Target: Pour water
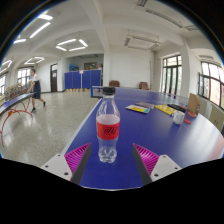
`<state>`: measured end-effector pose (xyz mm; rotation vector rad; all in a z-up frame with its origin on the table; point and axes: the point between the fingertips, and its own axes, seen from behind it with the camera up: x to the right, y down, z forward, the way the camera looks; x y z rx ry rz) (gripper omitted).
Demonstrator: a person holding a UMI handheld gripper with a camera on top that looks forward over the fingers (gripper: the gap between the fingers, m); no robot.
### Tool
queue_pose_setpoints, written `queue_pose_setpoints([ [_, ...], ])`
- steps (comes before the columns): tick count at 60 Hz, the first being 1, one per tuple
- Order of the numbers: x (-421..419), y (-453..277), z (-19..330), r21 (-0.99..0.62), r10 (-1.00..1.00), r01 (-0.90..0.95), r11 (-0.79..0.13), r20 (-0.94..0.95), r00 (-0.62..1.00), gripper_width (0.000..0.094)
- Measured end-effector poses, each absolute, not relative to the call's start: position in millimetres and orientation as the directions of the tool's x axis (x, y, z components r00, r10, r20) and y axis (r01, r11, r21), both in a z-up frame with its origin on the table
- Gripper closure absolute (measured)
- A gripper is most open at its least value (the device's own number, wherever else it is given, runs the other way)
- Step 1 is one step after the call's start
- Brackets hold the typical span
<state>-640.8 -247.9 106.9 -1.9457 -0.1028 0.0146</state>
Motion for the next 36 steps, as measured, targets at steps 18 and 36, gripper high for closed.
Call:
queue_pose_setpoints([
  [18, -651, -144, 95, -0.963, 0.051, 0.066, -0.260, 0.055, 0.997, 0.0417],
  [36, -662, -138, 97, -0.973, 0.144, 0.012, -0.230, -0.022, 0.989, 0.0601],
])
